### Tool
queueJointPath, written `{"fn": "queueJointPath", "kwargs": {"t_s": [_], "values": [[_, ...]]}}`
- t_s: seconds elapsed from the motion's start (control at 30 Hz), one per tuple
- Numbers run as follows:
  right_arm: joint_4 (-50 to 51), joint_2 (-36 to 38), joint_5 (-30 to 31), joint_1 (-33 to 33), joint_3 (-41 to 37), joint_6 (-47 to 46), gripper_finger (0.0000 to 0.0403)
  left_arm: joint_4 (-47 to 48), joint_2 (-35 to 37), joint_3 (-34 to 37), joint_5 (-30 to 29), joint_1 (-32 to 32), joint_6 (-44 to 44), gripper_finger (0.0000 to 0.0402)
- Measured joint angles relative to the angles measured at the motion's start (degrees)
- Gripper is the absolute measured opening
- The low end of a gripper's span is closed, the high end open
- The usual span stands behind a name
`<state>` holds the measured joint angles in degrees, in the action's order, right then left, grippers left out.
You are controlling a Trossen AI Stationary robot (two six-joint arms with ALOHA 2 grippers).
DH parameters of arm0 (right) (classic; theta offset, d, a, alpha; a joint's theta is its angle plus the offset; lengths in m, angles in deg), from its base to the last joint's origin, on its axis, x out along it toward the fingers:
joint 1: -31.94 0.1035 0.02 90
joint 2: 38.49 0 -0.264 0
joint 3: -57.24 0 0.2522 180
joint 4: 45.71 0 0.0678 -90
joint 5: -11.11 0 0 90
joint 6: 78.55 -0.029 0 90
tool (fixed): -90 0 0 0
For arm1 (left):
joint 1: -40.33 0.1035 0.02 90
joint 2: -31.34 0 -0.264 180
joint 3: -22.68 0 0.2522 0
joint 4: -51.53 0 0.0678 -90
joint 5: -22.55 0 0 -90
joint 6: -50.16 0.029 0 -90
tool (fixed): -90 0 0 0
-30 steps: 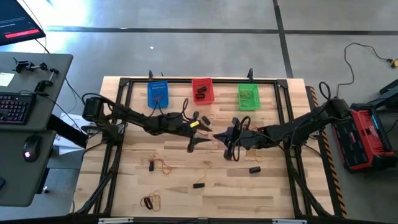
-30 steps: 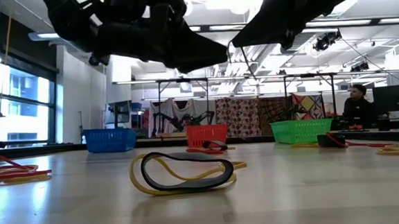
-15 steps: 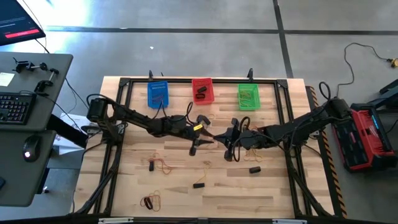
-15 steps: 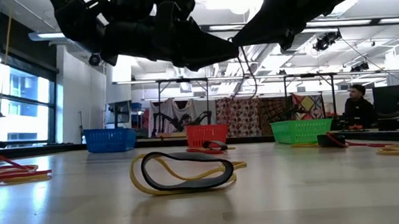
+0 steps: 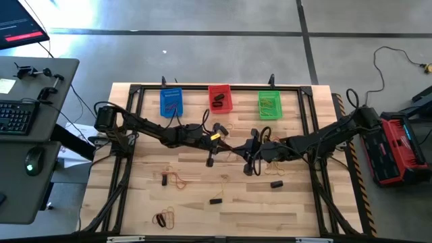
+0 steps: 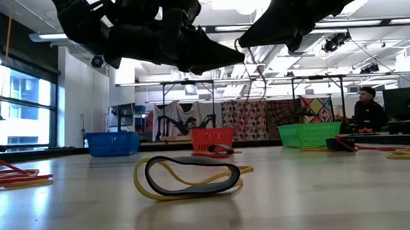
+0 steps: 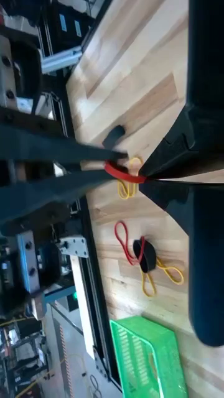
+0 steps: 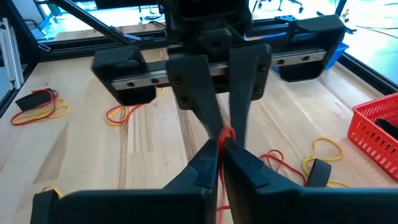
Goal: Sort rubber bands into baskets
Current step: Put the red rubber band into the blue bin
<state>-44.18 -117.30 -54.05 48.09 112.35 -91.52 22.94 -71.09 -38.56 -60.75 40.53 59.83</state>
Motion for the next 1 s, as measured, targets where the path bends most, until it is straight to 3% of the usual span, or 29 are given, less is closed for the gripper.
{"fn": "queueJointPath", "kwargs": {"t_s": [0.23,0.53,1.0], "values": [[0.06,0.00,3.05,0.01,0.00,0.00,0.0076,3.62,1.05,0.02,-0.78,1.47,-0.37,0.0001],[1.99,0.00,9.58,0.01,0.04,-1.42,0.0148,13.89,6.74,0.02,-10.26,1.72,2.05,0.0000],[4.89,0.00,9.66,-0.01,0.04,-4.09,0.0161,37.71,20.37,0.07,-31.98,5.63,-0.02,0.0000]]}}
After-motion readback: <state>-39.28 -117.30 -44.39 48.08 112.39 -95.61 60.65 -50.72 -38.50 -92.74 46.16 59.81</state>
